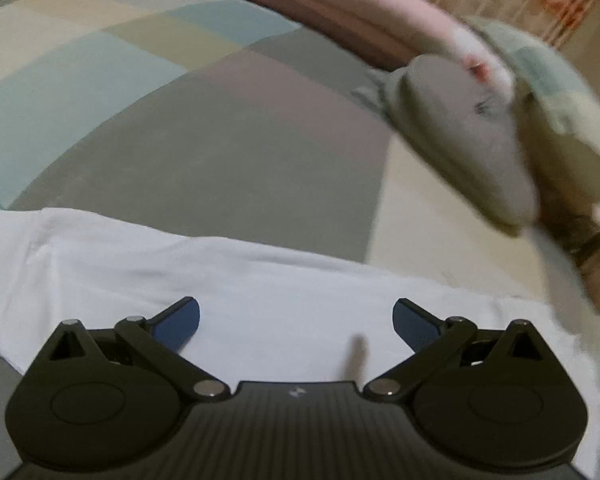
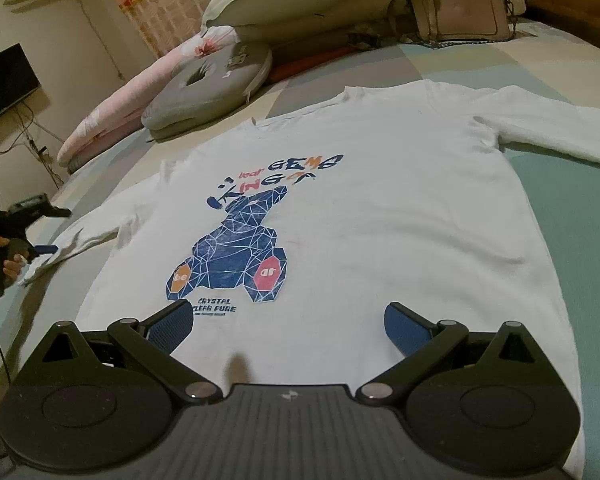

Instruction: Fold clothes

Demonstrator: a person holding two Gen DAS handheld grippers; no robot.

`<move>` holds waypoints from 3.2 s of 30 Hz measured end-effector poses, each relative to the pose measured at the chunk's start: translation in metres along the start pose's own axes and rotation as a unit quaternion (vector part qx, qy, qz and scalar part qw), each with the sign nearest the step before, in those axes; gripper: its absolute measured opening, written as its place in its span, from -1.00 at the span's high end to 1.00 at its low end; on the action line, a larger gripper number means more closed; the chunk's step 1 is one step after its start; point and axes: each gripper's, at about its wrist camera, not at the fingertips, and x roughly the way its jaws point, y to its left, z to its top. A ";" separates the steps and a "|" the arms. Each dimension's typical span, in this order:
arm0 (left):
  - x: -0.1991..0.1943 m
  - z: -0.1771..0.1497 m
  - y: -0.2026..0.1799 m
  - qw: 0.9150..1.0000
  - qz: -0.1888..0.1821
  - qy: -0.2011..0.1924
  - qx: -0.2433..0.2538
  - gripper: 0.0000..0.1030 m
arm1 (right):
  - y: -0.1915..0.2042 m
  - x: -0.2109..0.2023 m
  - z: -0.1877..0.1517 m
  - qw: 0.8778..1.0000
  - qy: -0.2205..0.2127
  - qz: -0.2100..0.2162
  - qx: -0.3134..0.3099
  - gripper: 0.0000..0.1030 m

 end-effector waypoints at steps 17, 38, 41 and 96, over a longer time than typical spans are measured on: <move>-0.014 -0.059 -0.059 0.987 0.042 -0.020 0.151 -0.98 | 0.002 0.000 -0.001 1.000 0.002 -0.002 -0.001 -1.00; -0.039 -0.005 0.032 0.999 0.025 -0.025 0.007 -0.98 | 0.011 -0.001 -0.002 1.000 -0.010 -0.015 -0.025 -1.00; -0.024 -0.006 0.047 0.999 0.023 -0.022 -0.009 -0.98 | 0.011 0.002 -0.002 1.000 -0.006 -0.015 -0.022 -1.00; -0.049 -0.112 -0.183 0.951 -0.016 -0.020 0.308 -0.98 | 0.064 -0.026 -0.015 0.983 0.000 0.132 -0.130 -1.00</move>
